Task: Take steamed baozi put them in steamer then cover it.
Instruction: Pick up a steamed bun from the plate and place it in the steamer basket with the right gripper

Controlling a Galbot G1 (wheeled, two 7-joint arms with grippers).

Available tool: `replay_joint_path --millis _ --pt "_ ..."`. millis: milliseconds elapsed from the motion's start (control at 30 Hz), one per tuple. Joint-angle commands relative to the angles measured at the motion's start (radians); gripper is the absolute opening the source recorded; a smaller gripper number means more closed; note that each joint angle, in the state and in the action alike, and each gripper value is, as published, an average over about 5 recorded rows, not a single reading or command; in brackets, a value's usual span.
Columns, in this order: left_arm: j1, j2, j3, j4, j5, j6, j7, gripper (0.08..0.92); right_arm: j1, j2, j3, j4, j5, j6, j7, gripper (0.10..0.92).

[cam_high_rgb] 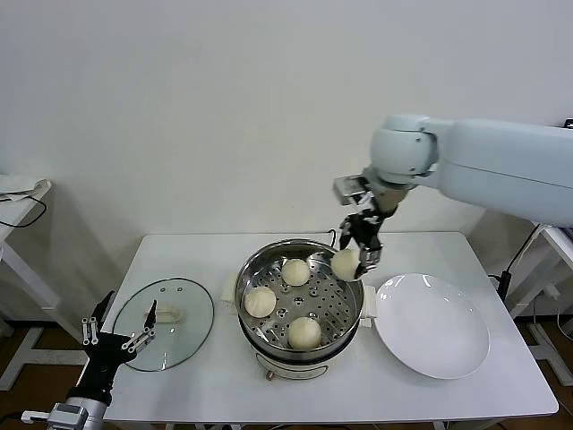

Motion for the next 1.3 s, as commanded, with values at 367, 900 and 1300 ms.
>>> replay_joint_path --millis 367,900,1300 --pt "-0.016 0.006 -0.024 0.025 -0.007 0.008 0.006 0.823 -0.175 0.116 0.036 -0.094 -0.126 0.010 -0.025 0.679" --pt "-0.016 0.003 -0.030 0.031 -0.008 0.006 0.009 0.823 -0.232 0.115 0.066 -0.127 -0.201 0.024 -0.034 0.679" --pt "-0.017 0.002 -0.029 0.034 -0.008 0.006 0.009 0.823 -0.255 0.117 0.072 -0.129 -0.239 0.030 -0.047 0.679"
